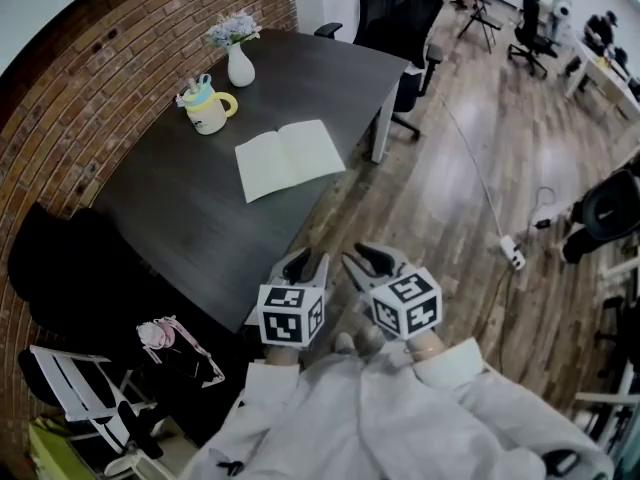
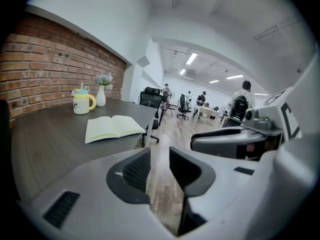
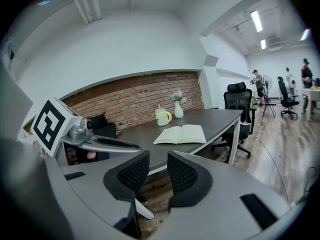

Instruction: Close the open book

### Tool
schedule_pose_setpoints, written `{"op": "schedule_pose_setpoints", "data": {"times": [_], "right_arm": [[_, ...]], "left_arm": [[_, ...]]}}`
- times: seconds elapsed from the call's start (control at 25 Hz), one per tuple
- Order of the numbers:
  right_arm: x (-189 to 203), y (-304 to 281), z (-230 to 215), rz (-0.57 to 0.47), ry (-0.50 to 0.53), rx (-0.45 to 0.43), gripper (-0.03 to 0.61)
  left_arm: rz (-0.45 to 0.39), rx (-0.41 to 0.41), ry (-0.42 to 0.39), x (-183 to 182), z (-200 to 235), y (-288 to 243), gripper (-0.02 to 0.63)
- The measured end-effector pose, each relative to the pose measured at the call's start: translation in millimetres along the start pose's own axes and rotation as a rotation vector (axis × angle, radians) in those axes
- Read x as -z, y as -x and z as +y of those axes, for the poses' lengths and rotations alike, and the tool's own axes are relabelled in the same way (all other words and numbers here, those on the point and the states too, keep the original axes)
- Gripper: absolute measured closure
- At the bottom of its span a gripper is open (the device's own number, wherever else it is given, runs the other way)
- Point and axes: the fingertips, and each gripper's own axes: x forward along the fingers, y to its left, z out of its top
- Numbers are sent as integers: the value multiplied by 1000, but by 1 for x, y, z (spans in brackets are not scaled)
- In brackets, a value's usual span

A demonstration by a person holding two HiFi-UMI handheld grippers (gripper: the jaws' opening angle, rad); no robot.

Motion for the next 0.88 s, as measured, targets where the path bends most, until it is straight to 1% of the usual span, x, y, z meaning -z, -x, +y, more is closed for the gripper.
{"op": "schedule_pose_setpoints", "data": {"times": [0.24,0.36,0.56,0.68,0.88], "right_arm": [[18,-13,-10,55,-21,21,489],[24,-20,-16,81,-24,23,489],[18,-38,-27,88,-26,28,489],[9,-51,-33,84,-11,13,489],[-14,-76,-56,66,11,10,489]], "left_arm": [[49,8,42,23,8,-9,515],[63,2,58,29,15,-13,515],[59,-22,76,21,35,-22,515],[59,-35,79,14,45,-29,515],[37,-53,82,-11,65,-51,515]]}}
